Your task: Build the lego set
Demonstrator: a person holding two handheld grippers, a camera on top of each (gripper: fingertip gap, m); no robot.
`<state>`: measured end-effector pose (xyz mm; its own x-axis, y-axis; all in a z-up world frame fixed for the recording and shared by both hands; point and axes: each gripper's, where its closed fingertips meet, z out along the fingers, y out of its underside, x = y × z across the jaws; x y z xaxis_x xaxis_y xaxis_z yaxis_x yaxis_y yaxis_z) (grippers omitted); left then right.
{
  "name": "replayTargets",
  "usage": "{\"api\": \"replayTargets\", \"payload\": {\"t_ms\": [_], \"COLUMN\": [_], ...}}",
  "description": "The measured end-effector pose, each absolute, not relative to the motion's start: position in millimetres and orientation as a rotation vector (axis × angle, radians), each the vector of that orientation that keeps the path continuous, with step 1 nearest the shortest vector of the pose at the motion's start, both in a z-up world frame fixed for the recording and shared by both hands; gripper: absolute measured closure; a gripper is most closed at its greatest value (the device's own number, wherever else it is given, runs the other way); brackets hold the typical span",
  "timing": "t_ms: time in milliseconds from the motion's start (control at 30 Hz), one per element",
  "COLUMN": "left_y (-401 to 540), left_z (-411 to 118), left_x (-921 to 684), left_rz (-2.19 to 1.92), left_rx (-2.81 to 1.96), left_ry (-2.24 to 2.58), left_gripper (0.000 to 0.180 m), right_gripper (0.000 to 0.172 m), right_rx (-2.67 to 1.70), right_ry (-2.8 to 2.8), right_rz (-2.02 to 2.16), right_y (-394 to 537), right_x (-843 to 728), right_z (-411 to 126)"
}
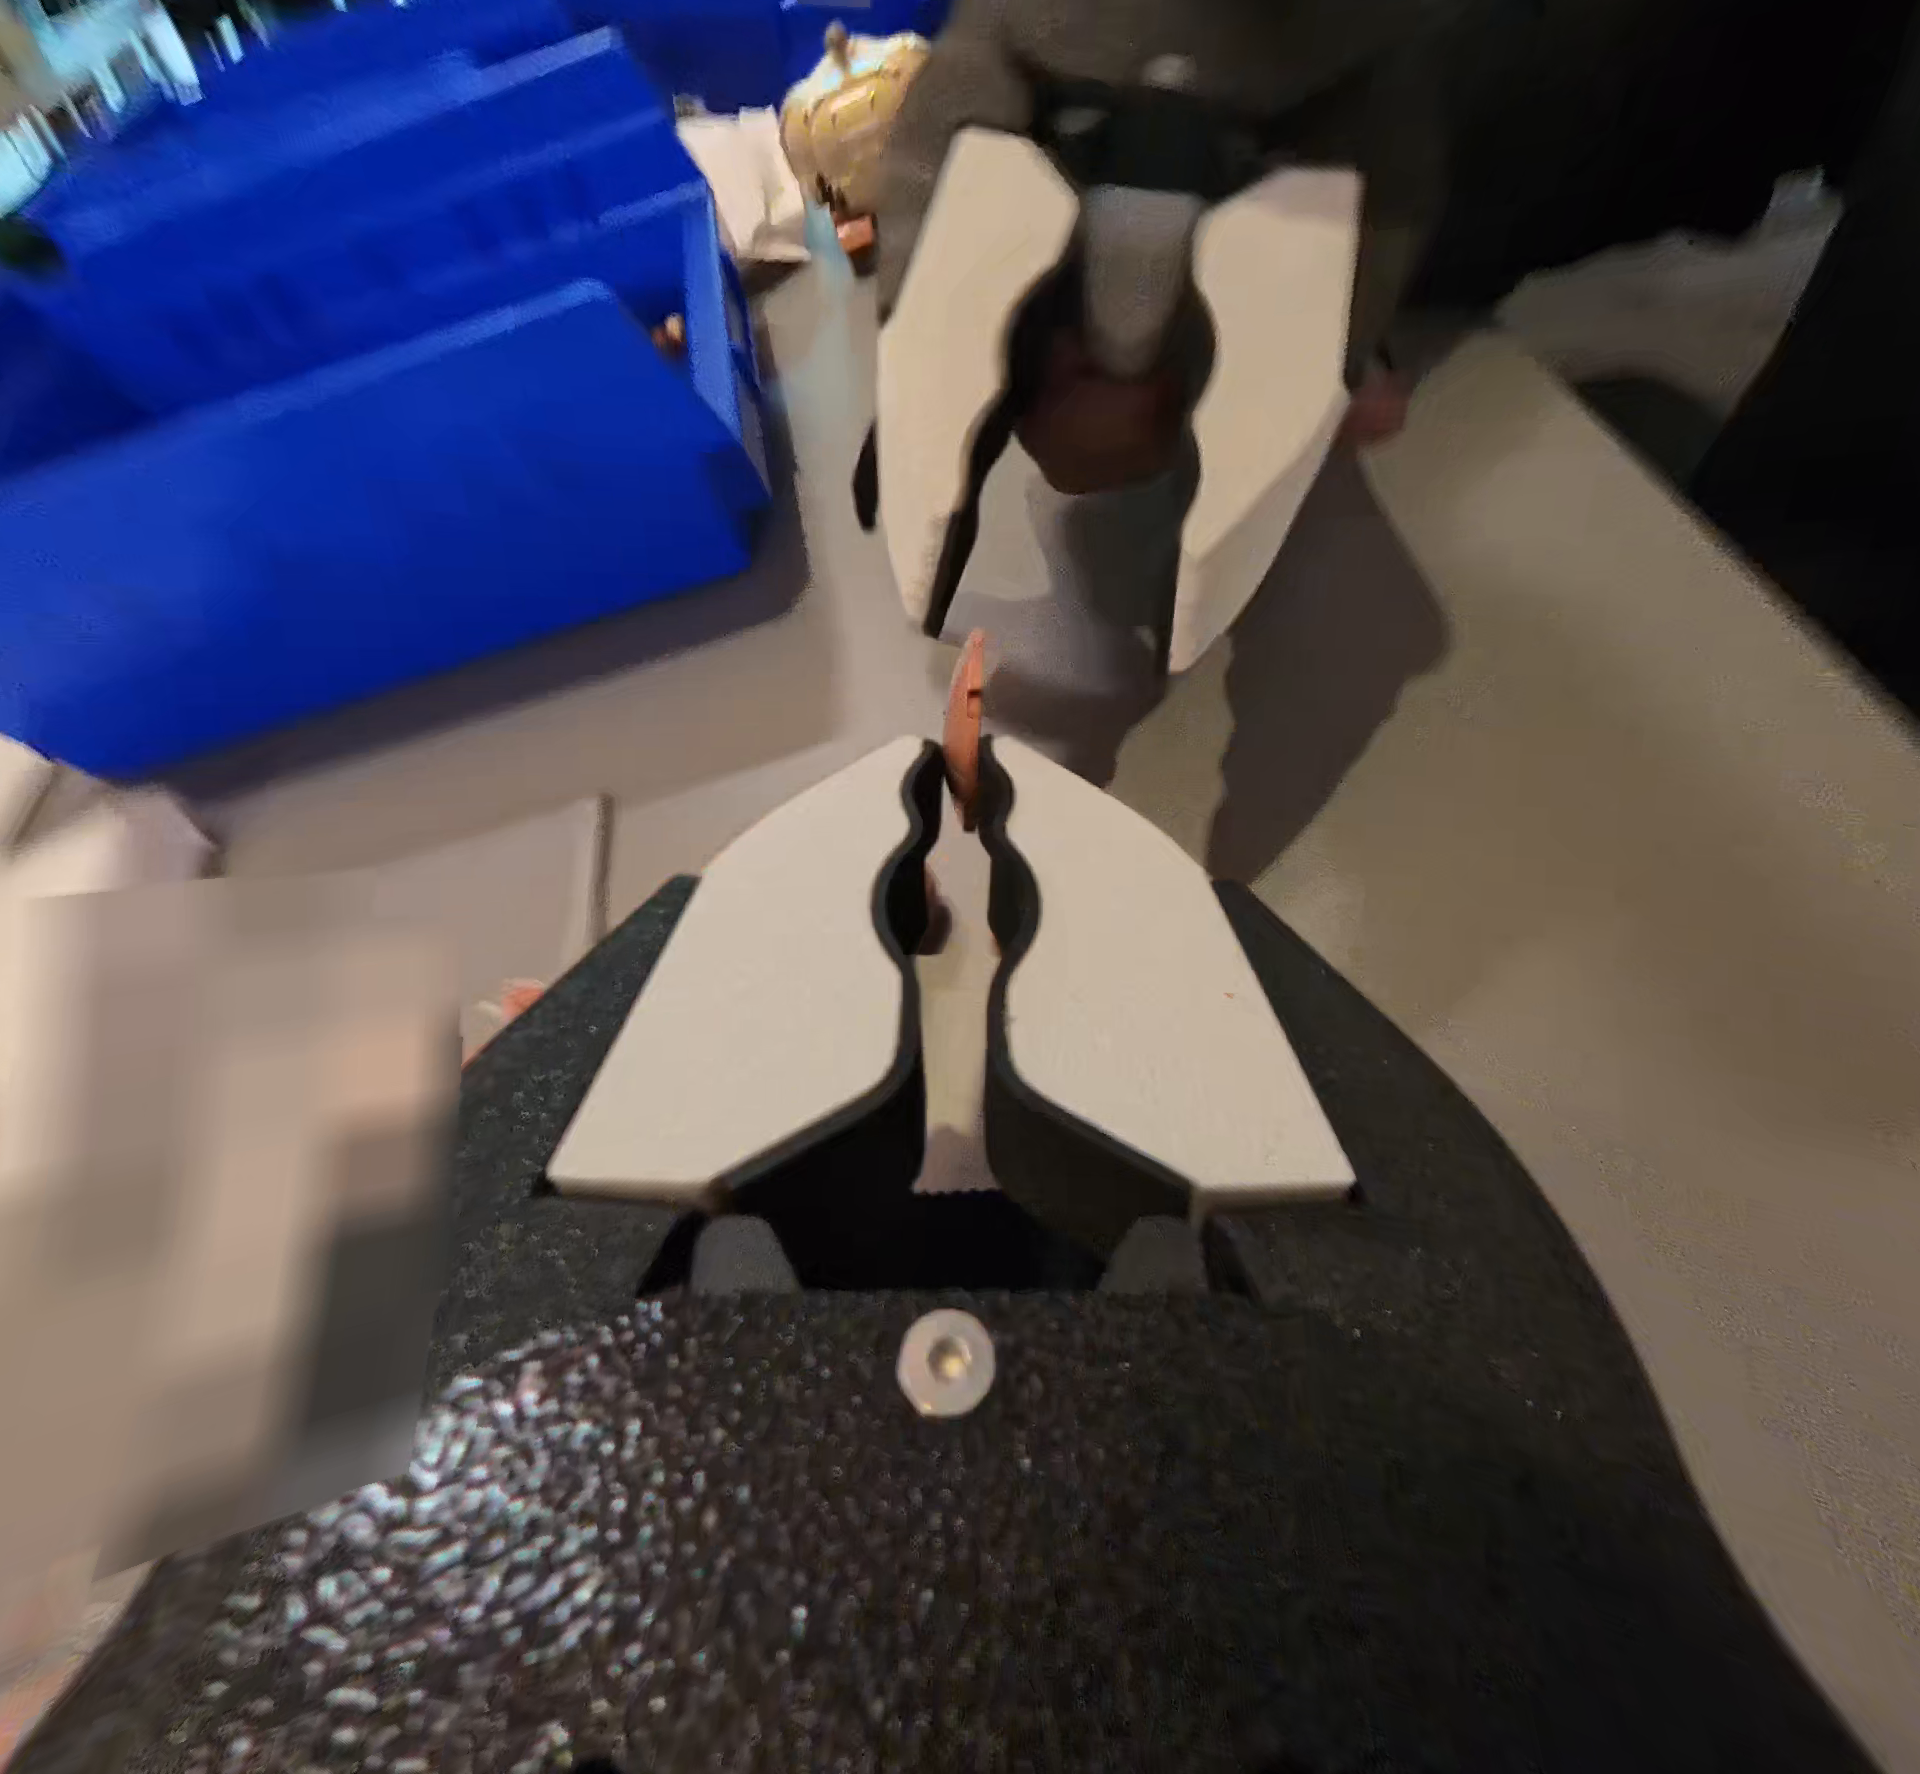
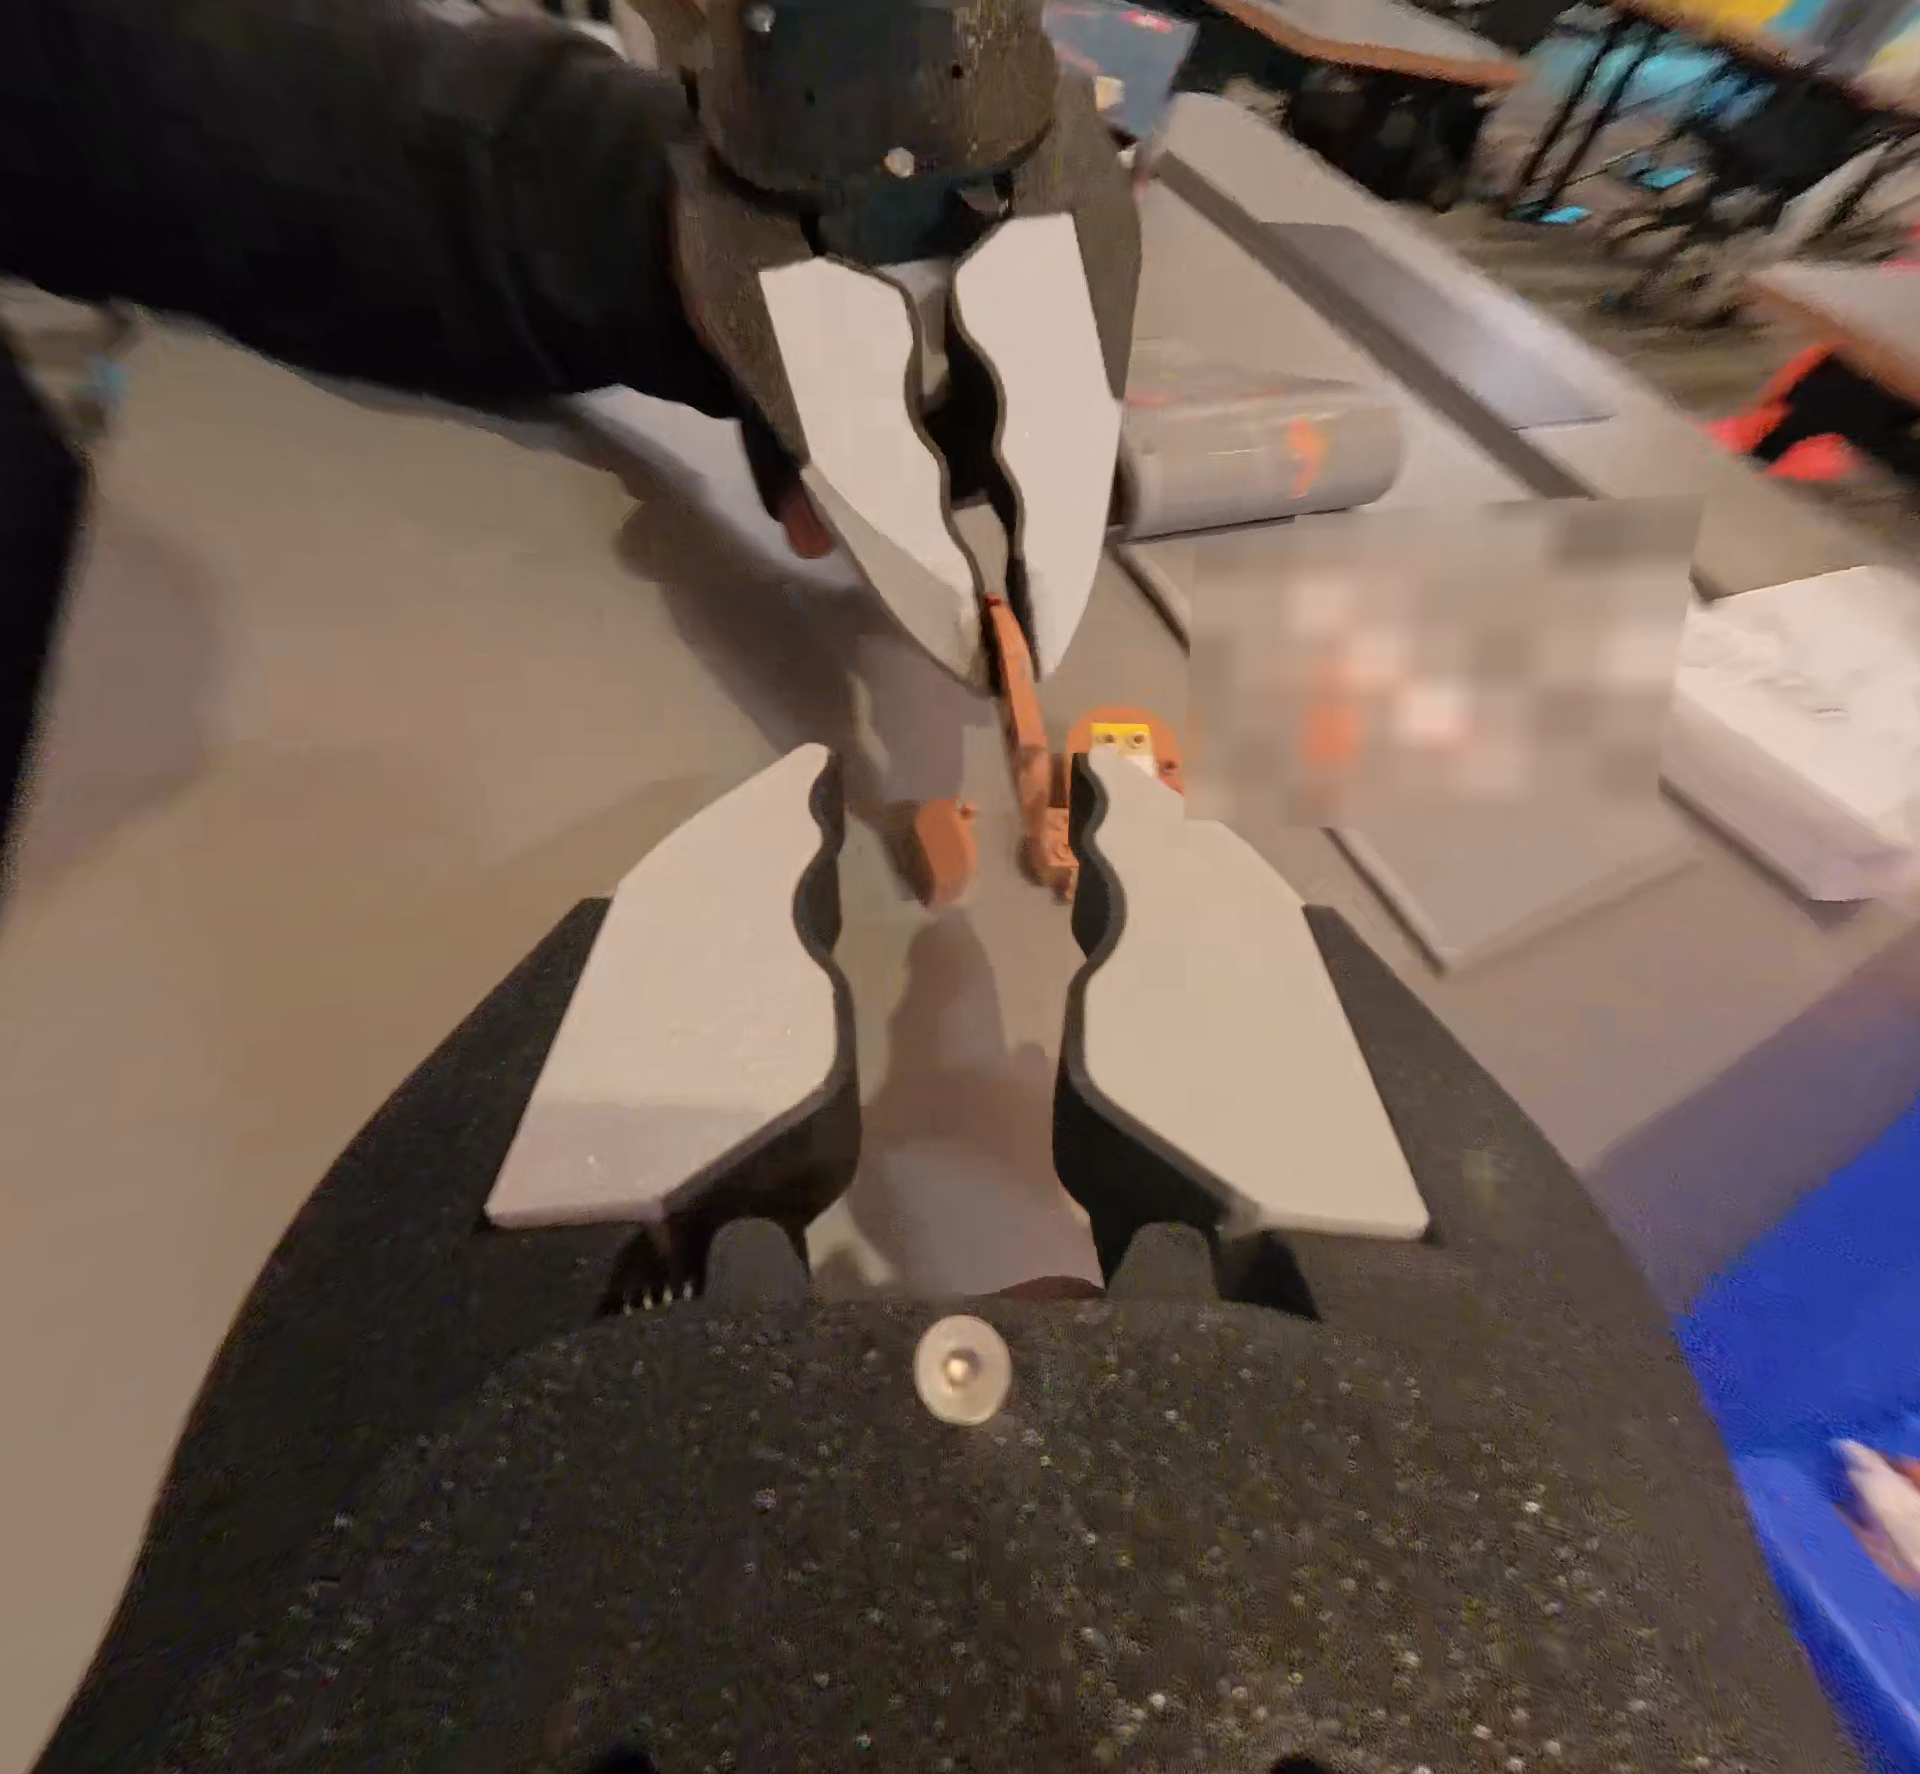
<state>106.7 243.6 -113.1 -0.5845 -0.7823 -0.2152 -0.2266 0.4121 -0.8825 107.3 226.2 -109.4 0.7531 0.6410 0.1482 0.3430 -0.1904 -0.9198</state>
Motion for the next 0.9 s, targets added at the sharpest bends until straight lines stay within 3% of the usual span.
{"api": "replayTargets", "payload": {"t_ms": [267,533,633,800,900], "left_y": [246,243,244,250,260], "left_z": [-101,-108,-111,-116,-115], "left_x": [105,99,100,104,110], "left_rz": [-0.868,-0.792,-0.759,-0.734,-0.775], "left_rx": [-0.170,-0.001,0.017,-0.026,-0.165], "left_ry": [2.006,1.999,1.992,1.987,1.977], "left_gripper": [0.174,0.174,0.174,0.173,0.161], "right_gripper": [0.118,0.126,0.136,0.136,0.136], "right_rx": [-1.909,-1.966,-1.976,-1.983,-1.979], "right_ry": [-0.790,-0.771,-0.737,-0.735,-0.728], "right_rz": [0.830,1.012,1.016,0.865,0.679], "right_y": [237,243,246,254,265], "right_x": [99,90,92,96,105], "right_z": [-104,-118,-120,-126,-129]}}
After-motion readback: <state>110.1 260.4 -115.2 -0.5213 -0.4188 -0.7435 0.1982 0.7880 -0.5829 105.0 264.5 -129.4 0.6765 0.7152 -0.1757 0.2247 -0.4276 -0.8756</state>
